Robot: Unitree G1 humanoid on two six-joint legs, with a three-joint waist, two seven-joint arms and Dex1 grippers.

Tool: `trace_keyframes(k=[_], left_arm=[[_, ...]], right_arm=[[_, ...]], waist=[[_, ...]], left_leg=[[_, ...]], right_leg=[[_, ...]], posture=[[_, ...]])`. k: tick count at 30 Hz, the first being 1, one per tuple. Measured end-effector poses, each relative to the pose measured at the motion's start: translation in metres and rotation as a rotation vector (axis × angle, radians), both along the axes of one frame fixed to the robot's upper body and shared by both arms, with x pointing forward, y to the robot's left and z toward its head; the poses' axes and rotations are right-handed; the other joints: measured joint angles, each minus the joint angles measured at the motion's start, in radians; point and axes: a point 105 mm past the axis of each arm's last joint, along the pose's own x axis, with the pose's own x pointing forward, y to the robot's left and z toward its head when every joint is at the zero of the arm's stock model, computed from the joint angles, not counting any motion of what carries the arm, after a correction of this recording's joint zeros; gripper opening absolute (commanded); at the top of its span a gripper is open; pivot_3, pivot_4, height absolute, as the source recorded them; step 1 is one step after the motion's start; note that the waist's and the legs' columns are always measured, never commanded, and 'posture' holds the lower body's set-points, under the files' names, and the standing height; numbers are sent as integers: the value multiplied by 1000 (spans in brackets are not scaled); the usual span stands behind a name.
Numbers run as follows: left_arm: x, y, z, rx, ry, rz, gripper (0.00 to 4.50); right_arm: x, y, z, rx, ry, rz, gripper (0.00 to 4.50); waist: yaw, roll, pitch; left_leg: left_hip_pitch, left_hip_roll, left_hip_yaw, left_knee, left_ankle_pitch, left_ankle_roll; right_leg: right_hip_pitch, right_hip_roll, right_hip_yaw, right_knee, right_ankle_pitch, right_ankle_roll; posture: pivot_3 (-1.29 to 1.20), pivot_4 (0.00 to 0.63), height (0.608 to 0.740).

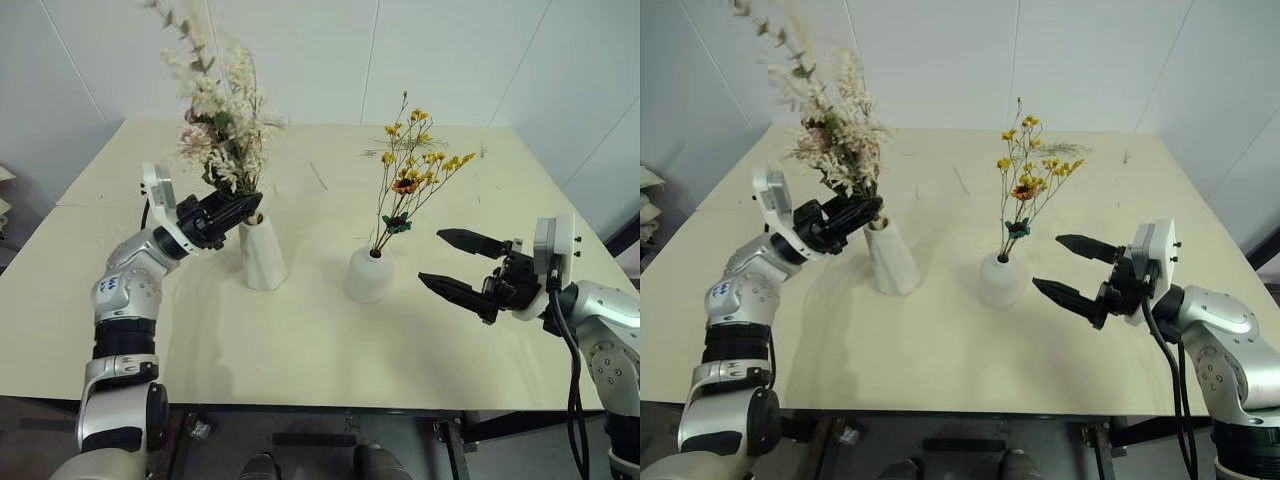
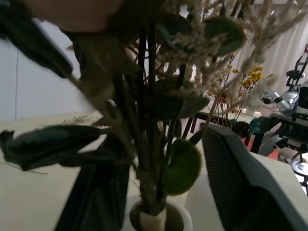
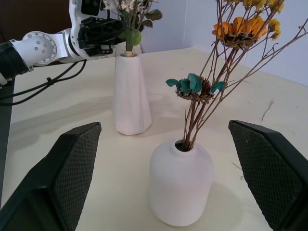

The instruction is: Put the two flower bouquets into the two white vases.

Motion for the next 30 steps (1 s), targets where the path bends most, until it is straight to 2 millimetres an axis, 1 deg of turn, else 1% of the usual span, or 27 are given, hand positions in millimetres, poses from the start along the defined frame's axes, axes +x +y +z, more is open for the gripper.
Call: trace_keyframes(k=[3, 4, 6, 10, 12, 15, 17, 19, 23, 26, 28, 30], left_arm=[[-3, 13, 6, 61, -40, 62, 4234], [-4, 18, 7, 83, -51, 82, 4463], [-7, 28, 5, 146, -63, 119, 4463], [-14, 48, -5, 285, -55, 162, 4463], [-21, 58, -13, 383, -32, 160, 4463], [-27, 67, -22, 453, -8, 144, 4463], [-36, 76, -32, 510, 34, 132, 4463], [-43, 80, -34, 537, 49, 123, 4463], [-62, 79, -25, 580, 16, 105, 4463], [-73, 88, -33, 588, 62, 124, 4488], [-74, 89, -33, 564, 77, 138, 4488], [-78, 86, -27, 559, 43, 153, 4488]], right_arm=[[0, 0, 1, 2, -9, 0, 4500], [0, 0, 1, 2, -9, 0, 4500], [0, 0, 1, 2, -9, 0, 4500], [2, -2, -1, 5, -7, -3, 4500], [3, -2, 1, 5, -16, 6, 4500], [6, -4, -1, 7, -7, 9, 4500], [9, -7, 1, -2, -10, 20, 4500], [11, -14, 2, -43, -14, 15, 4500], [20, -28, 7, -70, -36, 8, 4500], [27, -43, 1, -131, -30, -18, 4500], [34, -46, 4, -133, -37, -25, 4500], [37, -45, 7, -149, -51, -9, 4500]], waist=[[0, 0, 0], [0, 0, 0], [-2, 0, 0], [-1, 0, 0], [-3, 0, 0], [-2, 0, 0], [-2, 0, 0], [-2, 0, 0], [-3, 1, 0], [-4, 1, 1], [-6, 1, 1], [-9, 1, 1]], left_leg=[[0, 0, 0, 0, 0, 0], [0, 0, 0, 0, 0, 0], [0, 0, 0, 0, 0, 0], [0, 0, 0, -1, 0, 0], [0, 0, 0, -1, 0, 0], [0, 0, 1, -1, 0, 0], [0, 0, 1, -1, 0, 0], [0, 1, 1, -2, 0, 0], [0, 1, 1, -2, -1, 0], [1, 1, 2, -3, -1, 1], [0, 1, 2, -3, -1, 0], [1, 2, 3, -2, -1, 0]], right_leg=[[0, 0, 0, 0, 0, 0], [0, 0, 0, 0, 0, 0], [0, 0, 0, 0, 0, 0], [0, 0, 0, -1, -1, -1], [0, 0, 0, -1, -1, -1], [0, 0, 0, -1, -1, -2], [0, 0, 0, -1, -1, -2], [-1, 0, 0, -2, -1, -2], [-1, 0, 0, -2, -1, -3], [-1, 0, 0, -2, -3, -5], [-2, 0, 0, -1, -3, -6], [-1, 0, 0, -1, -3, -6]], posture=[[0, 150, 740], [0, 150, 740], [0, 150, 740], [0, 150, 740], [0, 150, 740], [0, 150, 740], [0, 150, 740], [0, 150, 740], [0, 150, 740], [0, 150, 740], [0, 150, 740], [0, 150, 740]])
